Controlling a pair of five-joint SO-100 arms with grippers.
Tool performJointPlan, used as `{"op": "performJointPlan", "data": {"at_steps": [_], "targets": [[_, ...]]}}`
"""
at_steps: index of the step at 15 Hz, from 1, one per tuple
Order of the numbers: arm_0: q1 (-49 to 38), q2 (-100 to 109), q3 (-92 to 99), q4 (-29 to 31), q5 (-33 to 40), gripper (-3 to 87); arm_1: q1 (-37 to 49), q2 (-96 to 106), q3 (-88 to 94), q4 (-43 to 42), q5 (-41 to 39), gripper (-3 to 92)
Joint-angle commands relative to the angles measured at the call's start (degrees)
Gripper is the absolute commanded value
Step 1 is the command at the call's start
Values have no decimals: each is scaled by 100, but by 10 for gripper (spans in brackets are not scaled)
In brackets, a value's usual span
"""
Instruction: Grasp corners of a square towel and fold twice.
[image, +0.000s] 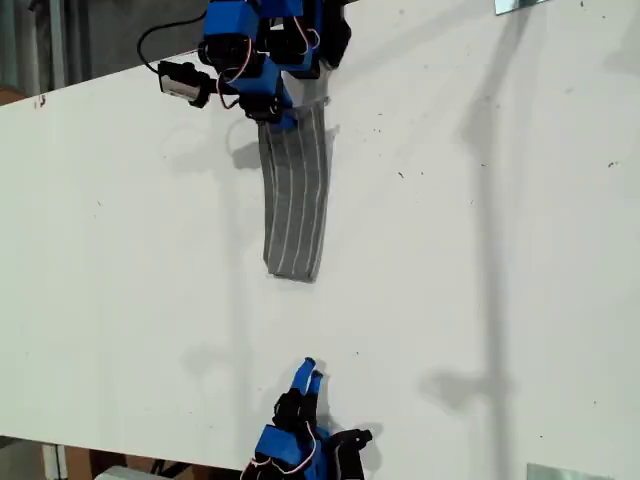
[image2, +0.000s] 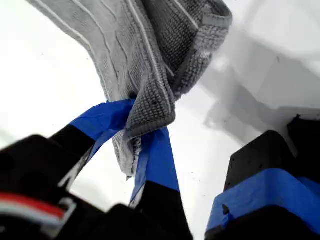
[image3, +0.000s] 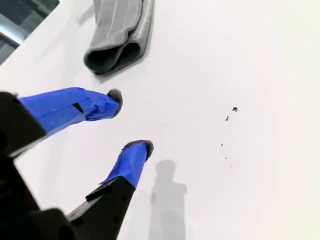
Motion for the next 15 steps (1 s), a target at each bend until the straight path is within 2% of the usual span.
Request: {"op": "performJointPlan", "data": {"at_steps": [1, 2, 3, 10, 15], "targets": [[-211, -123, 703, -642, 114, 153, -53, -132, -615, -527, -246, -1], [-149, -888, 668, -765, -185, 155, -26, -747, -1063, -659, -457, -1], [132, -519, 694, -694, -325, 155, -26, -1424, -1661, -668, -589, -1], [-316, -334, 677, -598, 167, 154, -62, -6557, -7014, -220, -1934, -1], [-387, -308, 677, -589, 229, 154, -167, -7778, -8147, -967, -2979, -1]]}}
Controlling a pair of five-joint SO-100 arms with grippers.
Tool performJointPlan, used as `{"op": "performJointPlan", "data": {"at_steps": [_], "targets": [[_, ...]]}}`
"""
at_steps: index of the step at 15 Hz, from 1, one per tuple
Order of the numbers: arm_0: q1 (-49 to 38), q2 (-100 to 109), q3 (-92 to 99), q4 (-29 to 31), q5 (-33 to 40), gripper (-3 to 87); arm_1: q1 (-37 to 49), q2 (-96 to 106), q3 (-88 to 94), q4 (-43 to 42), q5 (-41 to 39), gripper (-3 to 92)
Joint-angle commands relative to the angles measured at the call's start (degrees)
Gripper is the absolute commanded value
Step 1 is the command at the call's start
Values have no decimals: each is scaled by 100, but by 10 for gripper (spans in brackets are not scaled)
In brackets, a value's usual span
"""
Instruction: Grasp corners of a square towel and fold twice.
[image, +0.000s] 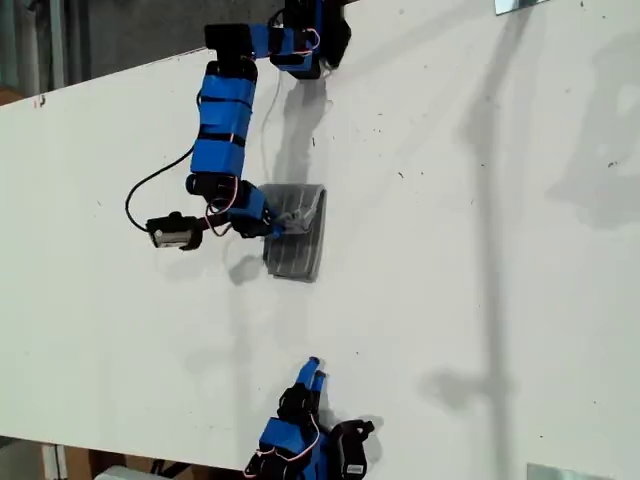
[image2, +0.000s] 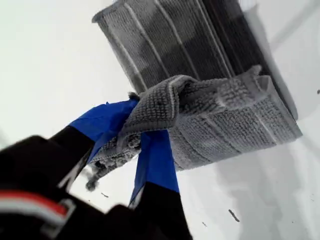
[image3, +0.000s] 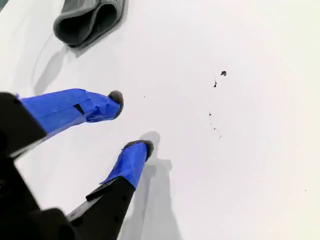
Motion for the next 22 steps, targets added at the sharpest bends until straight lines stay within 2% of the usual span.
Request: {"op": "performJointPlan", "data": {"at_steps": [1, 4, 7, 10, 14, 17, 19, 21, 22], "targets": [[-114, 35, 26, -9, 79, 154, -132, 70, -431, -501, -378, -1], [-132, 44, 26, -9, 79, 154, -167, 97, -431, -1099, -853, -1], [-141, 44, 26, -9, 88, 154, -53, -35, -439, -1310, -976, -1], [-167, 53, 26, -9, 114, 154, -114, -53, -439, -1749, -1301, 326], [-176, 53, 26, -9, 123, 154, 70, 431, -369, -1670, -1441, 451], [-193, 53, 26, -9, 158, 154, 237, 1837, 1758, -1714, -844, 431], [-237, 53, 26, -18, 193, 154, 79, 2883, 3445, -1696, -141, 212], [-237, 35, 26, -35, 220, 154, -308, 3718, 4676, -879, 1204, 176], [-237, 35, 26, -35, 220, 154, -686, 4289, 5511, -1063, 1811, 176]]}}
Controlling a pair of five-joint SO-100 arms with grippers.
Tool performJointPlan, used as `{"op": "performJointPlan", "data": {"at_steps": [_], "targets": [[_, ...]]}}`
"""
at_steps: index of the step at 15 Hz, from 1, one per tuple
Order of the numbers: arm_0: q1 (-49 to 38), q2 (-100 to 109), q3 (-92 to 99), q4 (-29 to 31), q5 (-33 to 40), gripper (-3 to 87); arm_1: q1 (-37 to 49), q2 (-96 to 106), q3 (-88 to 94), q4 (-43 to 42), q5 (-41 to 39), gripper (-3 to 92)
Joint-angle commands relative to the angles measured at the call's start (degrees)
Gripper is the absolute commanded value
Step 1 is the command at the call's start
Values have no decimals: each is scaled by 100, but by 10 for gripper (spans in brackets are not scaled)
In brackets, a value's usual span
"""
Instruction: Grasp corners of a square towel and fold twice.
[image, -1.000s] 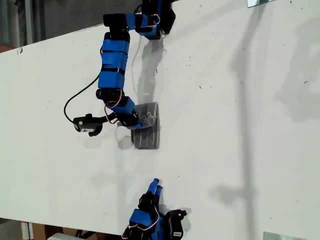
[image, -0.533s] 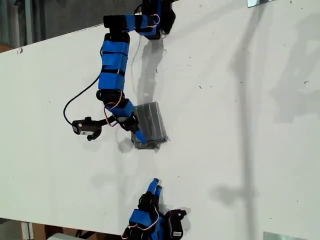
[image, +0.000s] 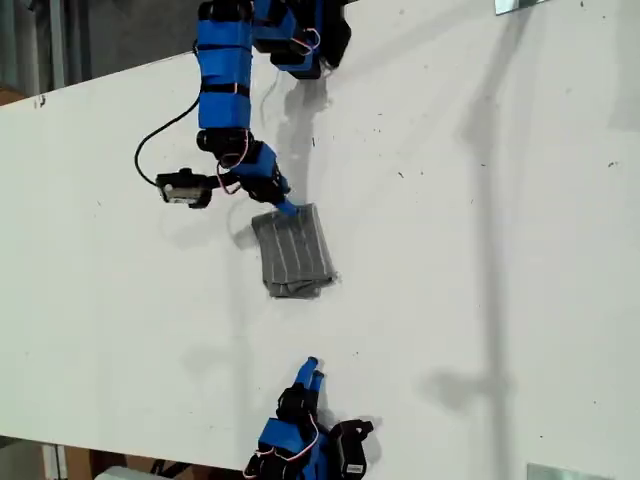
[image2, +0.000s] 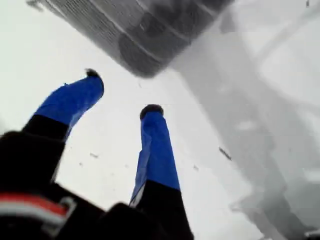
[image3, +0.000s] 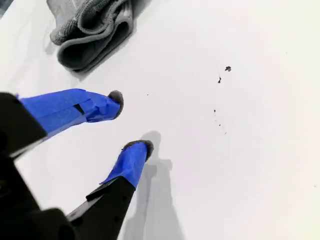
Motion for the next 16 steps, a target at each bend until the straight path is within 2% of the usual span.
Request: {"op": "performJointPlan", "data": {"at_steps": [1, 4, 6, 9, 12, 13, 14, 15, 16], "targets": [[-105, 0, 26, -35, 35, 154, -756, 1459, 1494, -246, 1336, 176], [-88, 0, 26, -35, 79, 154, -1415, 3375, 4078, -1503, 2646, 167], [-88, 9, 26, -35, 97, 154, -1679, 4043, 4447, -1318, 2927, 167], [-105, 35, 26, -26, 79, 154, -1468, 4236, 4878, -1020, 2927, 168], [369, 299, 26, -35, 817, 153, -1512, 5801, 5300, -334, 2927, 171], [527, 360, 26, -44, 1415, 153, -1468, 7137, 5599, 422, 2927, 169], [571, 448, 26, -53, 2566, 151, -1433, 8604, 5977, 940, 1837, 181], [642, 510, 26, -44, 3050, 148, -1696, 8350, 5783, 940, 1811, 184], [782, 510, 26, -44, 3190, 142, -2021, 8613, 5810, 993, 1846, 180]]}}
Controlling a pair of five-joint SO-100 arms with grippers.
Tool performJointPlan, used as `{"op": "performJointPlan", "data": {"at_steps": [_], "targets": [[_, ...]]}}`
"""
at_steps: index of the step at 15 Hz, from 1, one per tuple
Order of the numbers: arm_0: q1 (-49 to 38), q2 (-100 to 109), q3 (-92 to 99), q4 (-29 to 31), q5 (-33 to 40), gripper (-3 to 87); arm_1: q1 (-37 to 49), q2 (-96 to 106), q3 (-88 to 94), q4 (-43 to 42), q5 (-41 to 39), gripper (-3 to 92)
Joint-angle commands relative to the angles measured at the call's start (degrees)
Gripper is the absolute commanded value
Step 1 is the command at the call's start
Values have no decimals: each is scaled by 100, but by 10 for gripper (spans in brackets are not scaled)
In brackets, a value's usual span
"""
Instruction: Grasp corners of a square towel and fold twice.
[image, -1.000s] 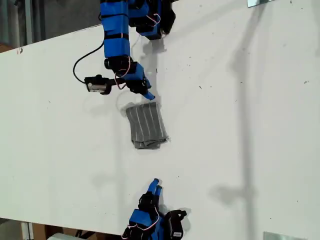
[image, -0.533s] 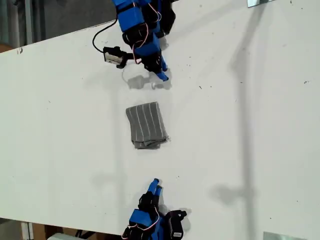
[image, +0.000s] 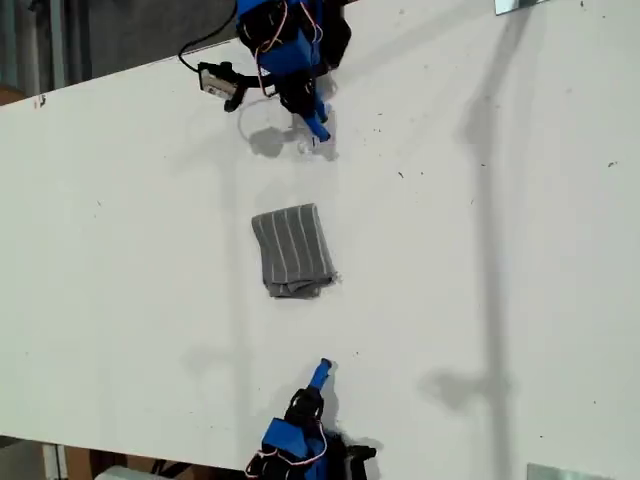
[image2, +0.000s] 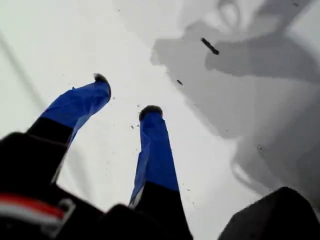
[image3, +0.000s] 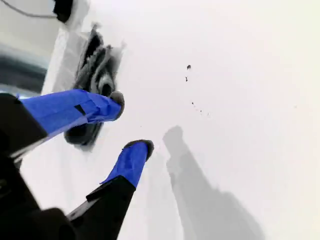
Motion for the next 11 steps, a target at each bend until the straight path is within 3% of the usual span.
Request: {"op": "performJointPlan", "data": {"at_steps": [1, 6, 11], "targets": [[193, 62, 26, -44, 396, 142, -536, 255, -149, 158, -237, 175], [167, 62, 26, -44, 396, 142, -1037, 255, -167, 158, -246, 175], [167, 62, 26, -44, 396, 142, -976, 255, -167, 158, -246, 175]]}}
